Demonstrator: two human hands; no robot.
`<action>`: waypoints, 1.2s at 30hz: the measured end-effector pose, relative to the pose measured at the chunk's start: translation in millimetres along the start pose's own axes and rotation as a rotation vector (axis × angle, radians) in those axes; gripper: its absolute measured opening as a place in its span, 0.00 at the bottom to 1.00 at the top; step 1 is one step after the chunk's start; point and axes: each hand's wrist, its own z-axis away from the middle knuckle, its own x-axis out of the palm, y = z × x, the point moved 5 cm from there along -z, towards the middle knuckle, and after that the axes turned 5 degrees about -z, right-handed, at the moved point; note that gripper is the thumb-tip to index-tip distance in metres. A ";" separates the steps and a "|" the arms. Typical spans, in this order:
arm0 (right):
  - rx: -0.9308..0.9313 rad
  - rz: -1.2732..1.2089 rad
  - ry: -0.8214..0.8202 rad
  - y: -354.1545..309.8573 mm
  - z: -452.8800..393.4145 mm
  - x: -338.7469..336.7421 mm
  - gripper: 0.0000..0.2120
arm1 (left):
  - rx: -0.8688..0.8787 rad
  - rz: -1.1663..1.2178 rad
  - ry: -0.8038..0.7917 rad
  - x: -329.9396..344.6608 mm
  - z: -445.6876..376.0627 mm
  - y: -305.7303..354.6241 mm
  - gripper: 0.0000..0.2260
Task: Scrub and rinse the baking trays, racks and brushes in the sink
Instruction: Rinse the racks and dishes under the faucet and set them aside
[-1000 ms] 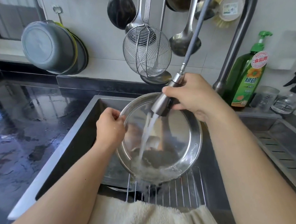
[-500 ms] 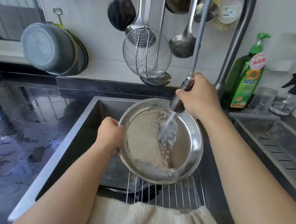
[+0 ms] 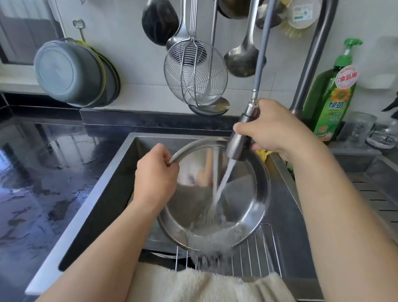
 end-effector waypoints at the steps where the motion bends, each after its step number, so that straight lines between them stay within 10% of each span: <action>1: 0.001 0.038 -0.004 0.4 0.6 -3.3 0.11 | 0.029 -0.006 0.012 -2.6 3.4 4.1 0.09; 18: 0.015 0.208 -0.015 15.1 4.2 -44.7 0.10 | 0.975 -0.480 0.223 -66.7 -27.8 75.4 0.07; 25: -0.014 -0.151 -0.186 -2.7 10.2 -13.1 0.07 | 0.500 -0.443 0.071 -59.2 -10.6 0.6 0.16; 32: -0.057 -0.347 -0.210 -22.5 13.9 14.5 0.07 | -0.174 0.653 -0.221 -36.5 -22.9 -10.4 0.16; 36: -0.064 -0.388 -0.186 -23.8 11.4 20.8 0.09 | -0.289 0.743 -0.185 -23.7 -18.1 -18.3 0.15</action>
